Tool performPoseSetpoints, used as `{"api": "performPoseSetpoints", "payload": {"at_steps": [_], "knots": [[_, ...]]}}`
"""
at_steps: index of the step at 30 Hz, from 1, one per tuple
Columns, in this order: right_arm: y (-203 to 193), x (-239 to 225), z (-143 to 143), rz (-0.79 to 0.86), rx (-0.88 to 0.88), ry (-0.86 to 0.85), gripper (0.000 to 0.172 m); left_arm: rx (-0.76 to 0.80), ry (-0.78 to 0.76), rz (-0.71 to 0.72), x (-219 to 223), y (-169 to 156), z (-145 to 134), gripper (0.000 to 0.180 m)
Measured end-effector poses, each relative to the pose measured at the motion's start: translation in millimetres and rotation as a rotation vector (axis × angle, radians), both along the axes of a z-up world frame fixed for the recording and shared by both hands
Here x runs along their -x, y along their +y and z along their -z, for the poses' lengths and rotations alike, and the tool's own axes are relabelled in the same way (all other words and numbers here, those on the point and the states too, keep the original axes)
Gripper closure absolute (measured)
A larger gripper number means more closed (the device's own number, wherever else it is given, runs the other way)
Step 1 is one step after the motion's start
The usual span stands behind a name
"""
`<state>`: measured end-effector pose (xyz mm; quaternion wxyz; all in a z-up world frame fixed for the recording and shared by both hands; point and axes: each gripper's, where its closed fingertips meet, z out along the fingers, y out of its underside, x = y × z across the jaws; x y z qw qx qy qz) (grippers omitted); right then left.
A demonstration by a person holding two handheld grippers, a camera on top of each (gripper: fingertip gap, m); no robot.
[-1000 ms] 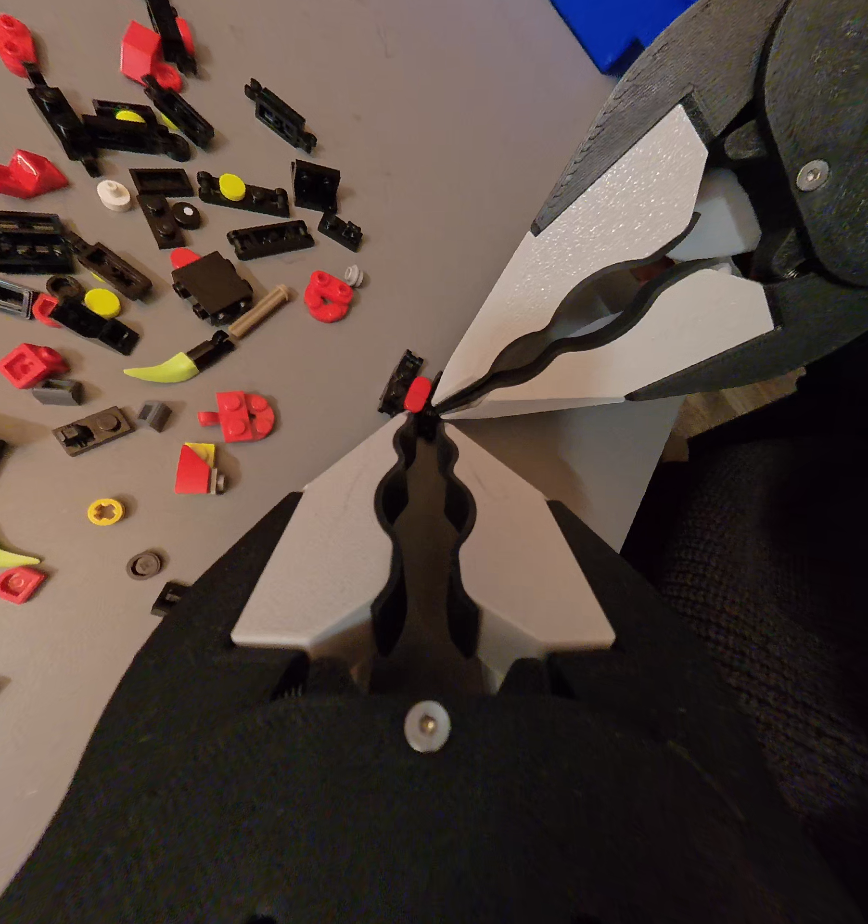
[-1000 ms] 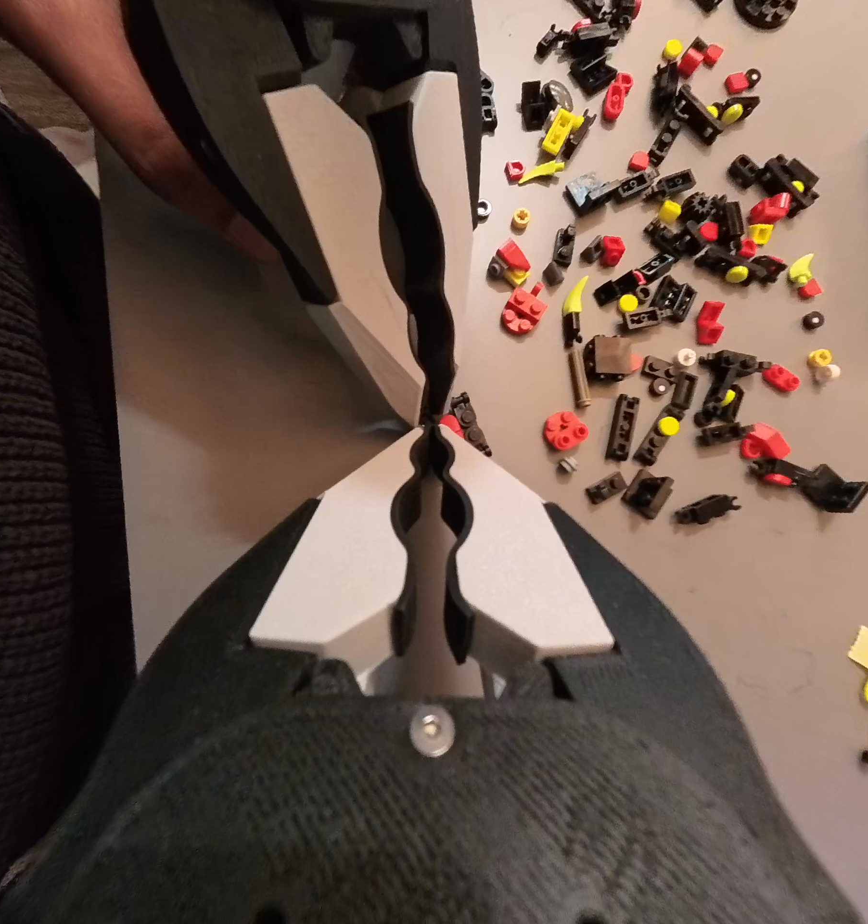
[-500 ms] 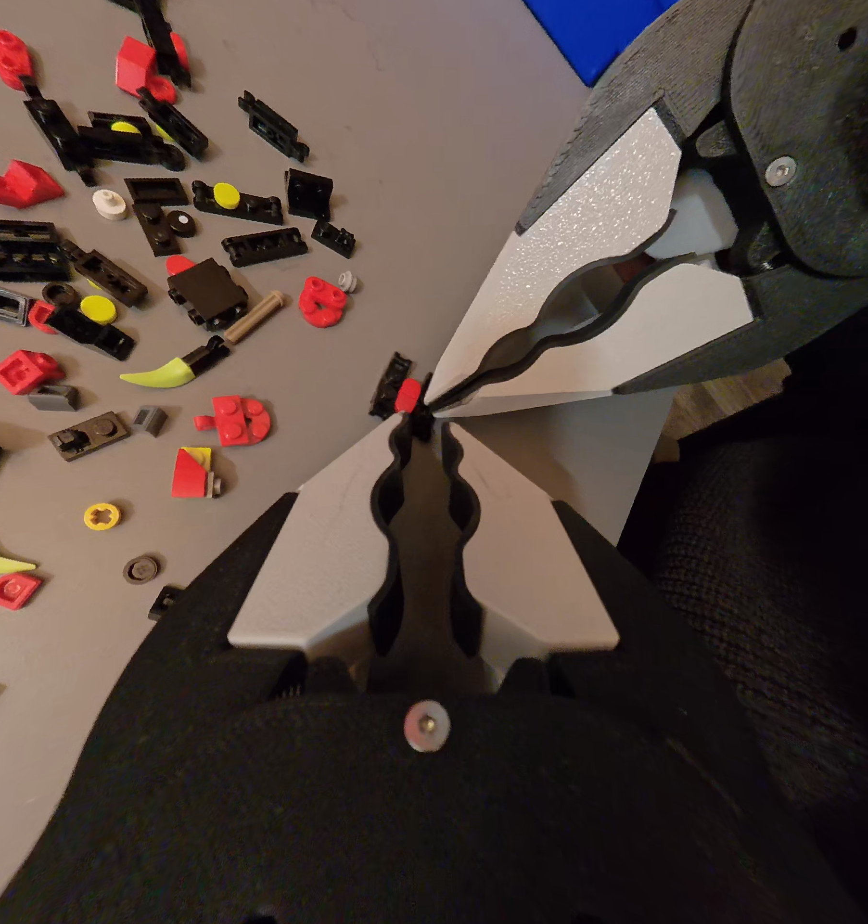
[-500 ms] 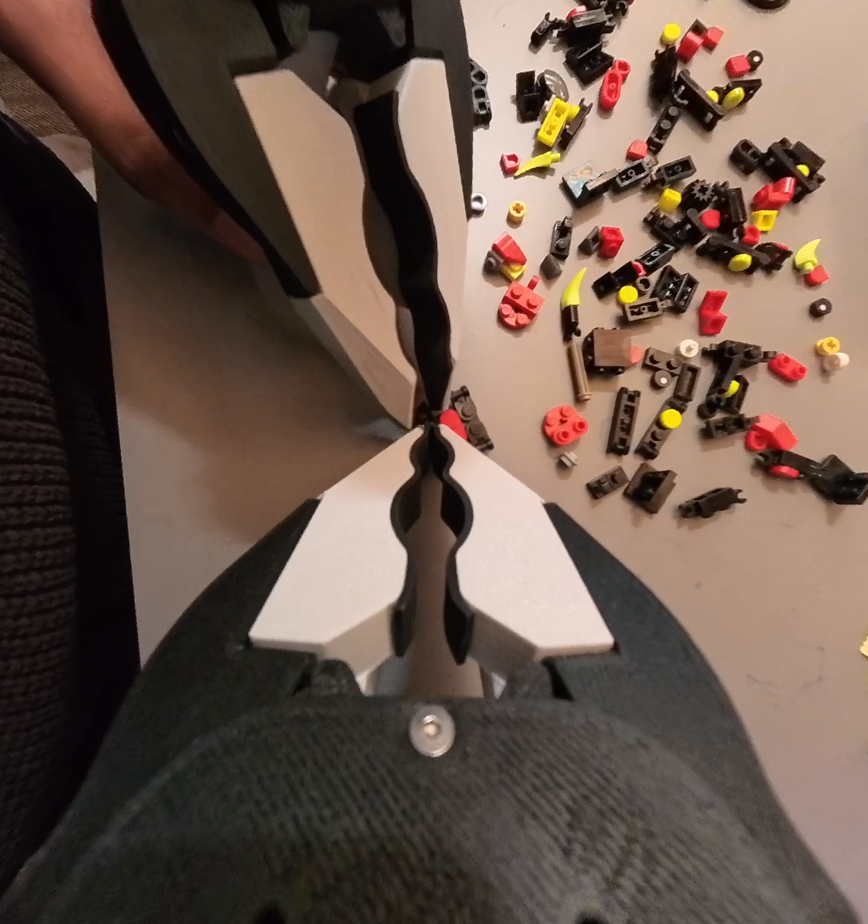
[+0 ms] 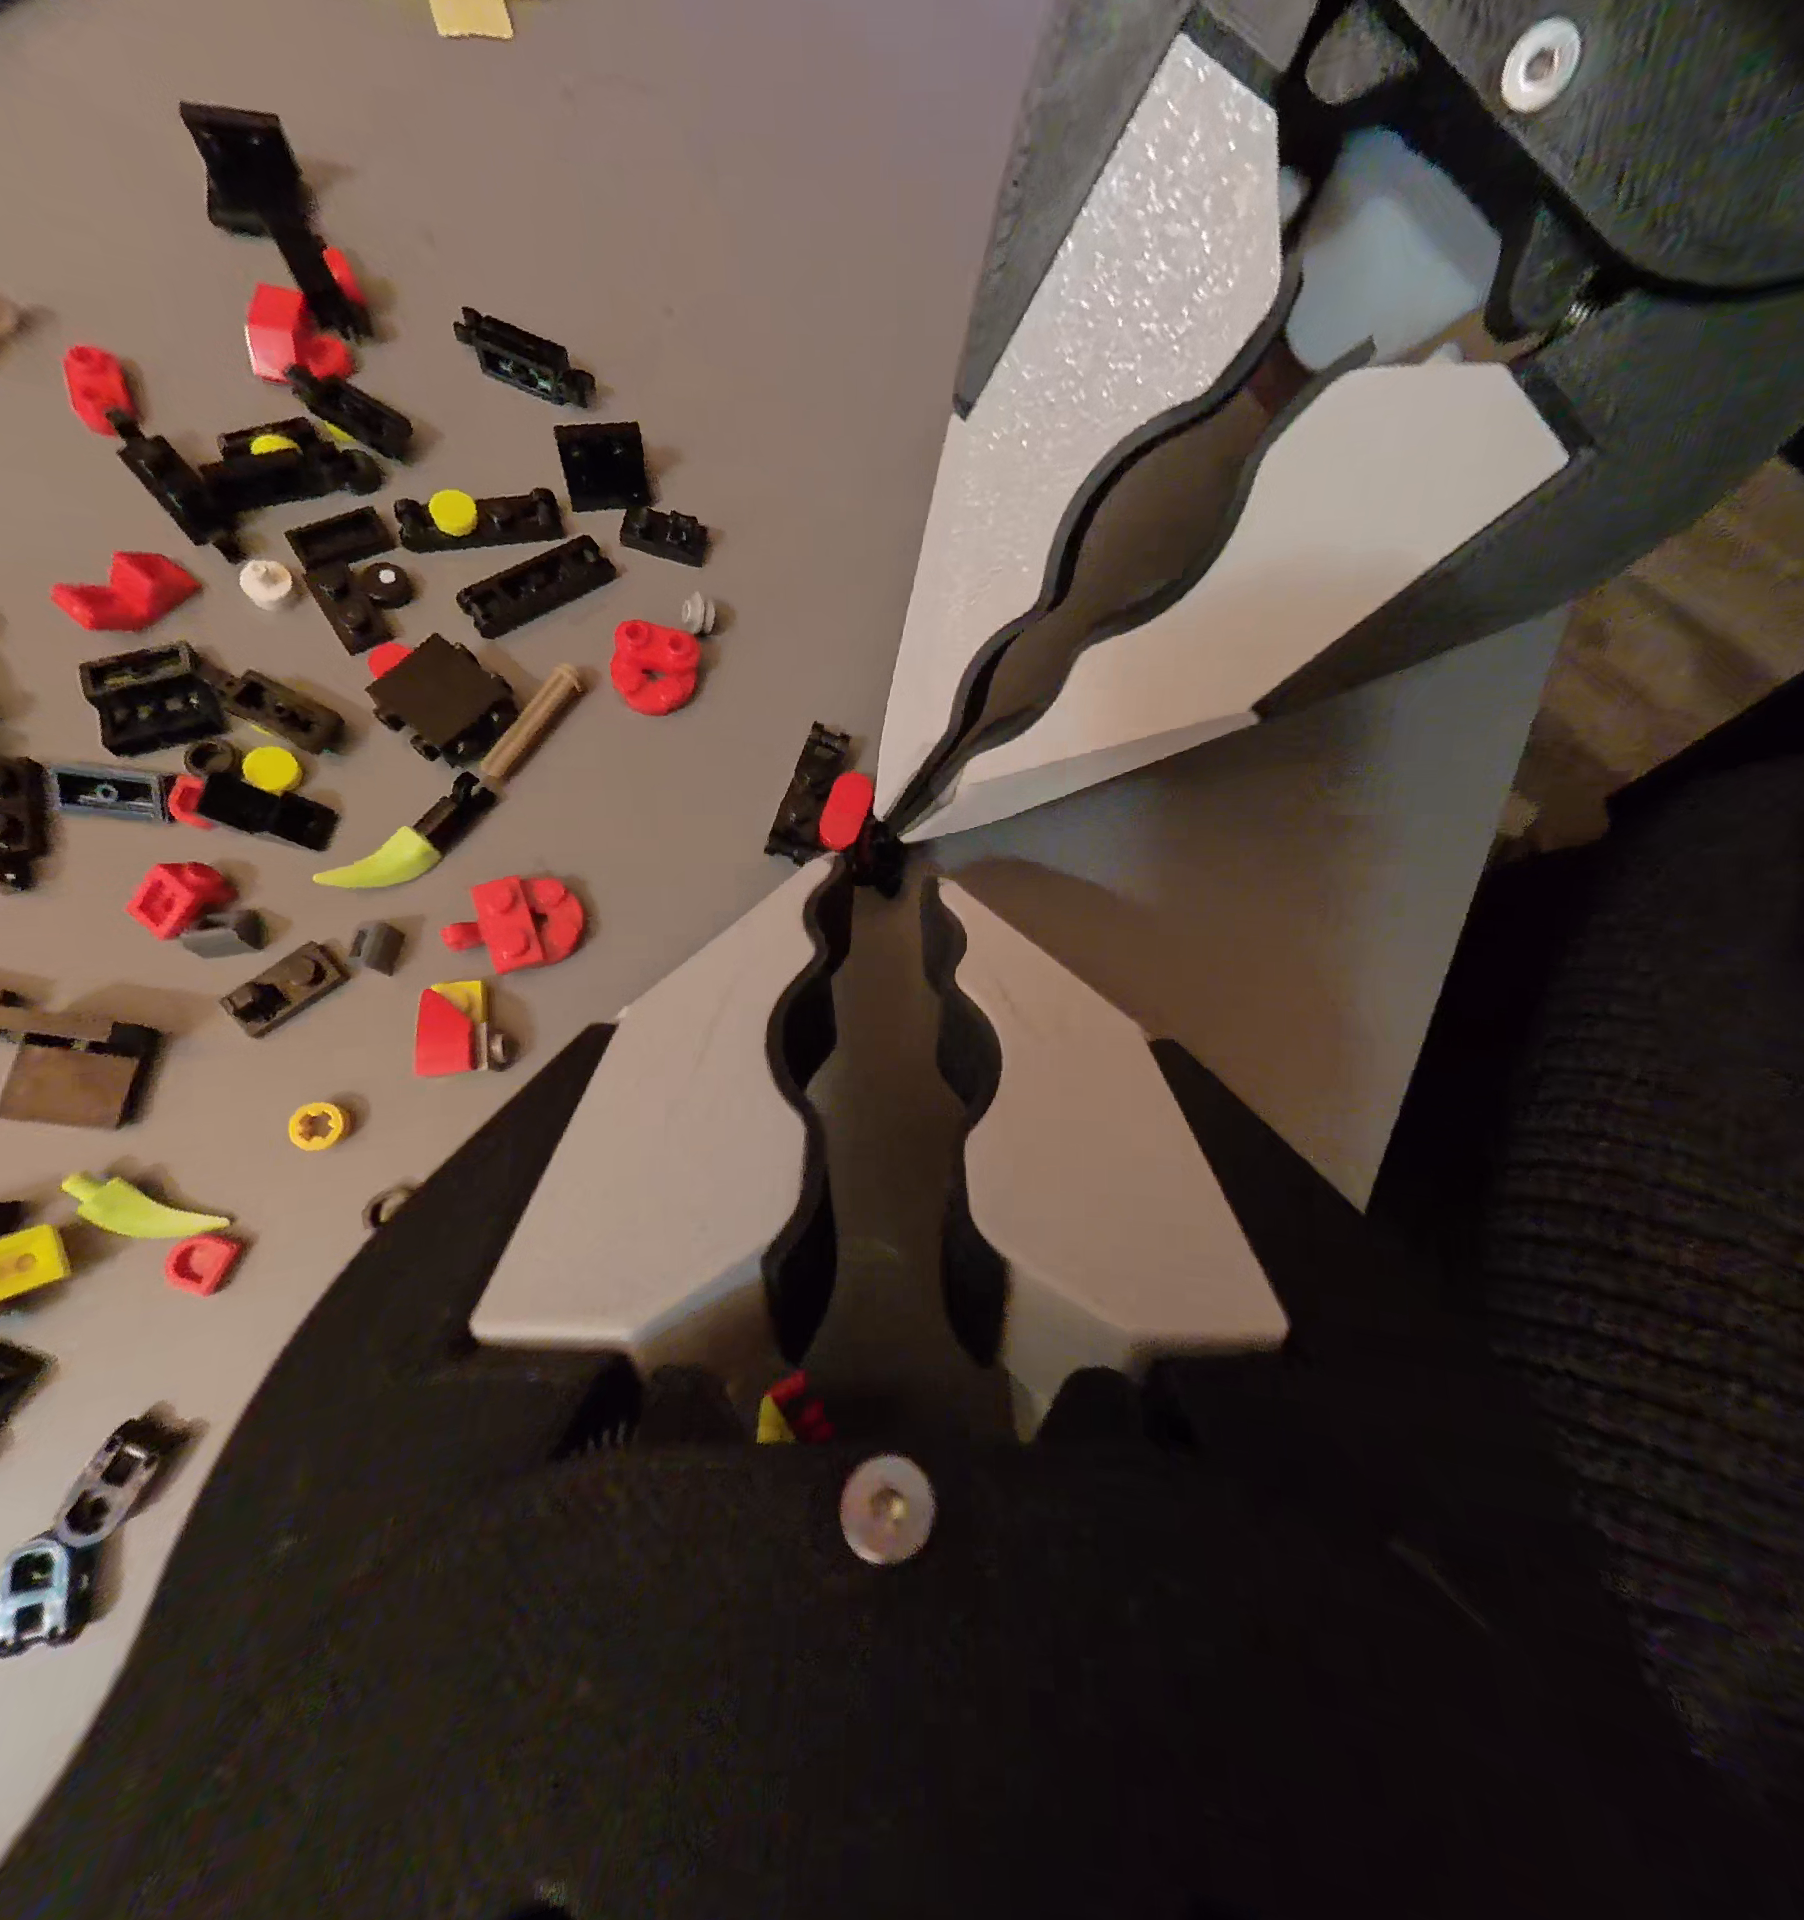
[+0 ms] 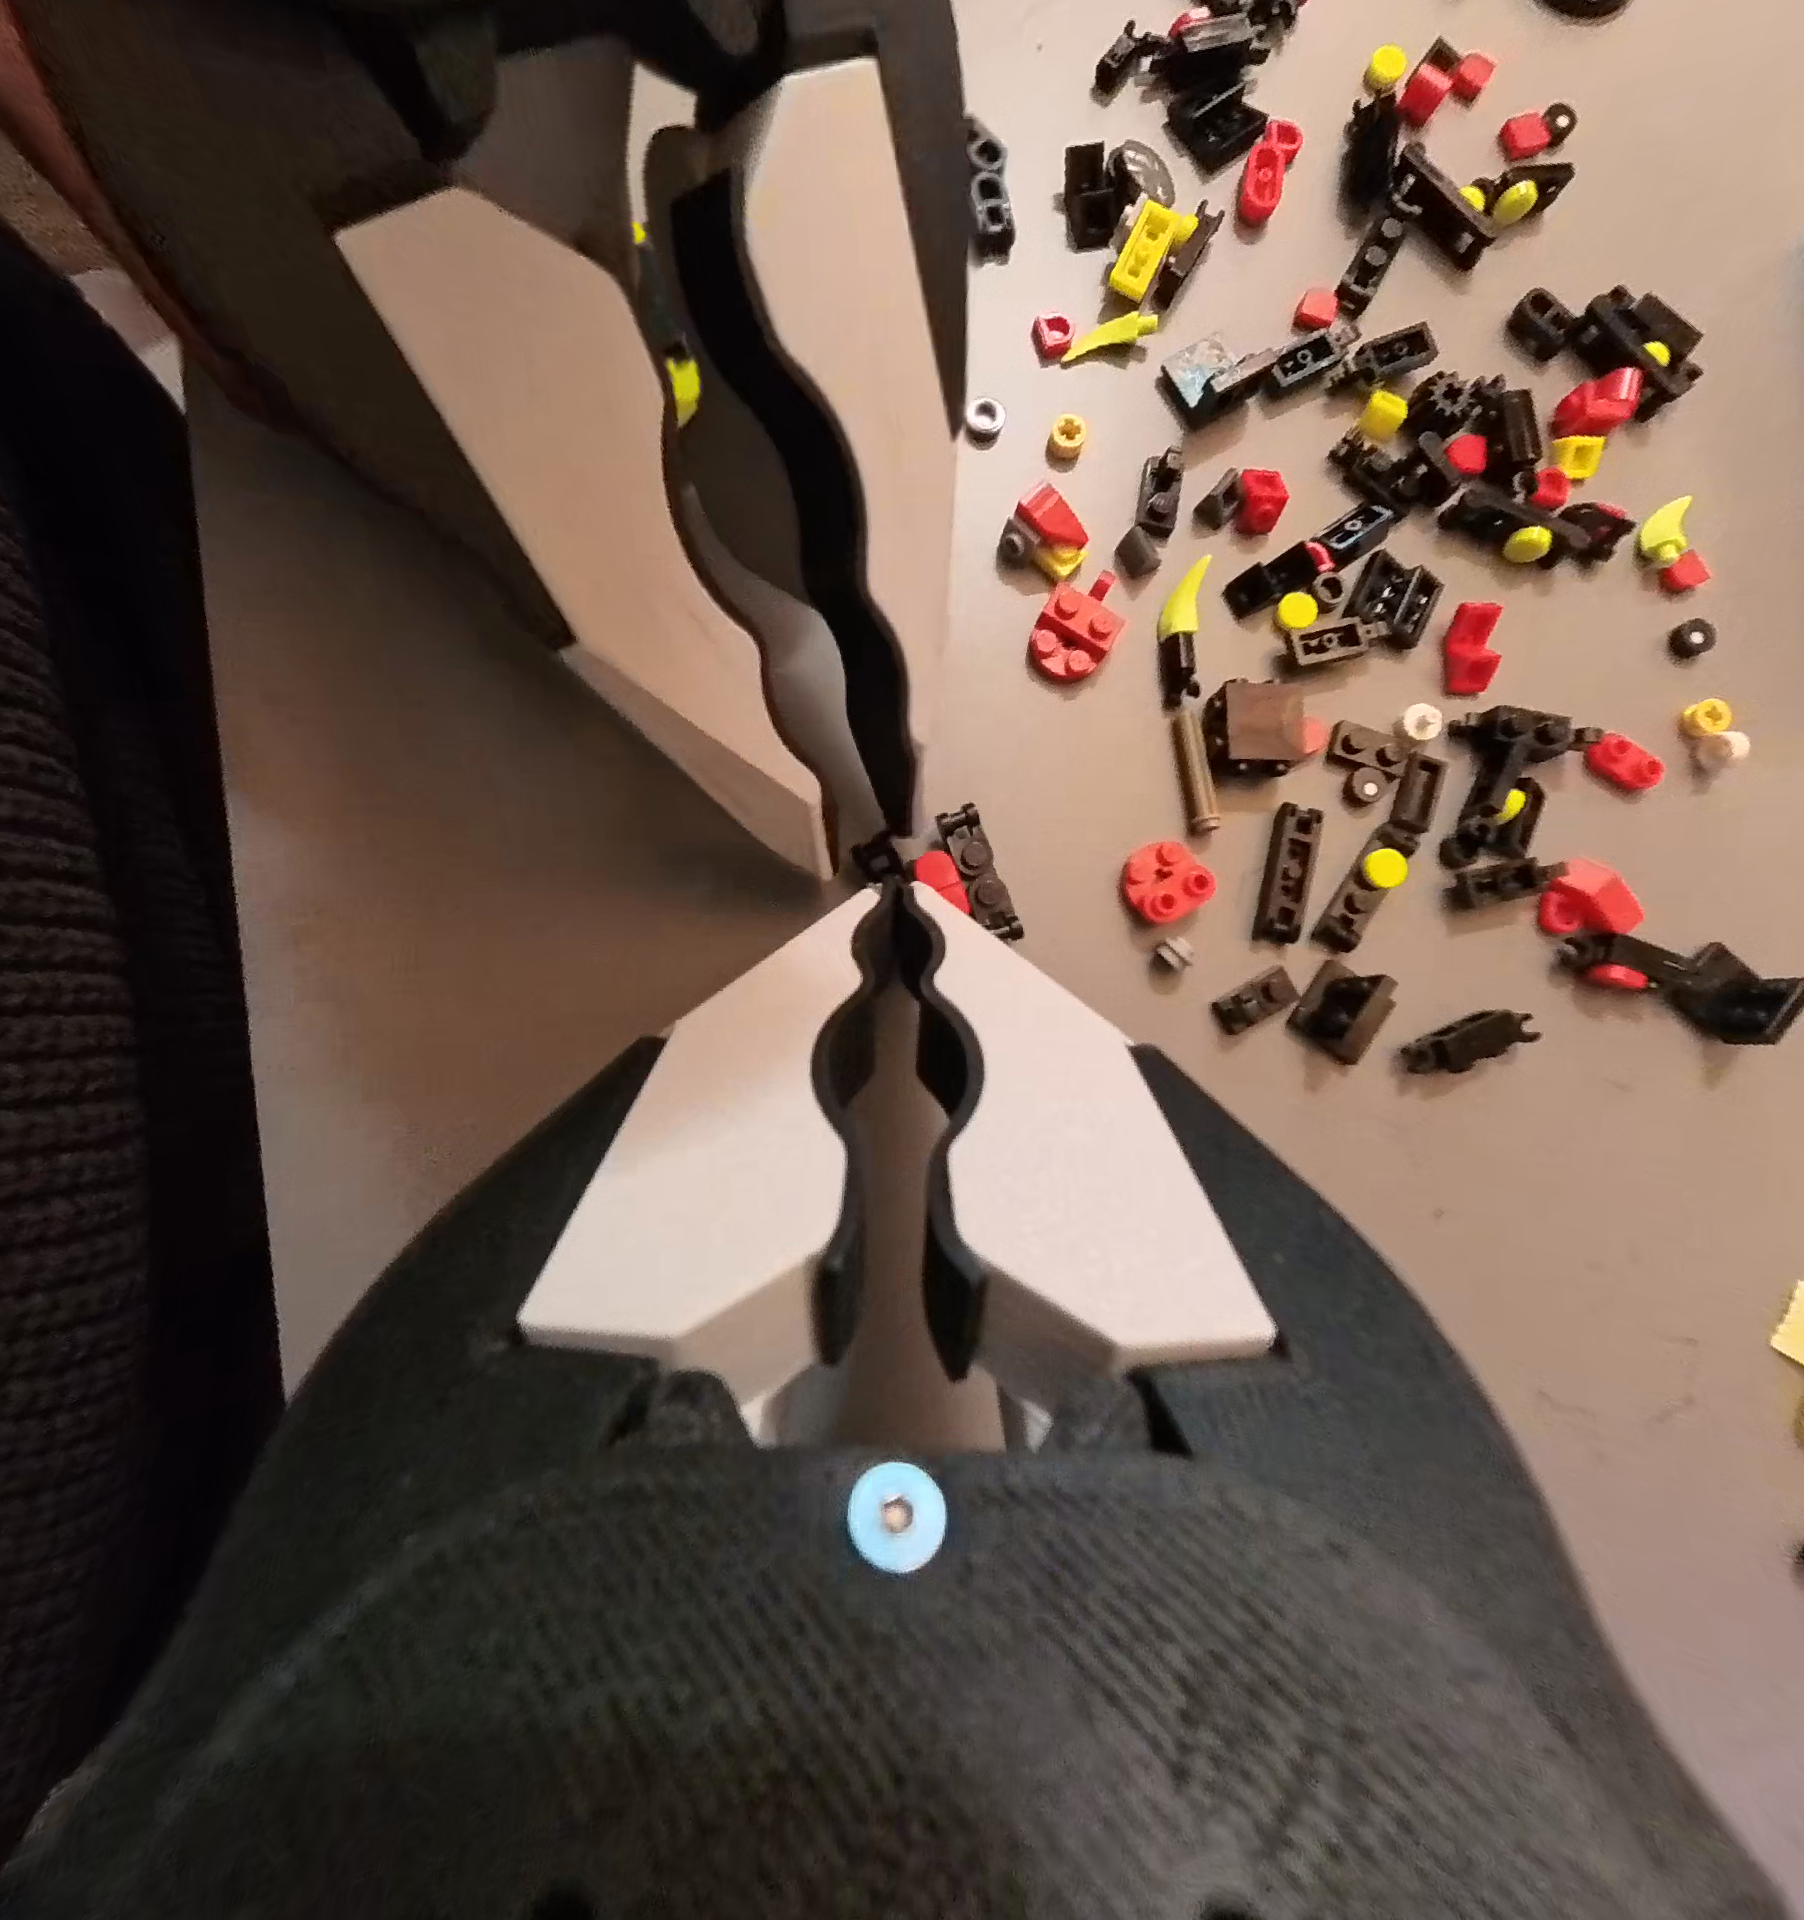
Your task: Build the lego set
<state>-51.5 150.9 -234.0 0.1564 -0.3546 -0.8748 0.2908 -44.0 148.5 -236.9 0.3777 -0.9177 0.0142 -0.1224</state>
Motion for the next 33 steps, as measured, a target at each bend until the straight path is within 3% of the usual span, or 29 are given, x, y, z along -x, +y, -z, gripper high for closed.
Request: {"api": "performPoseSetpoints", "payload": {"at_steps": [20, 33], "knots": [[0.4, -3.1, 0.4, -0.002, 0.033, -0.026, 0.172, -0.05, 0.254, 0.094, 2.2, 0.9, 3.0, 0.174], [1.5, -2.4, -0.2, 0.001, 0.034, -0.016, 0.172, -0.049, 0.233, 0.091, 1.8, 1.0, 3.0, 0.175]]}}
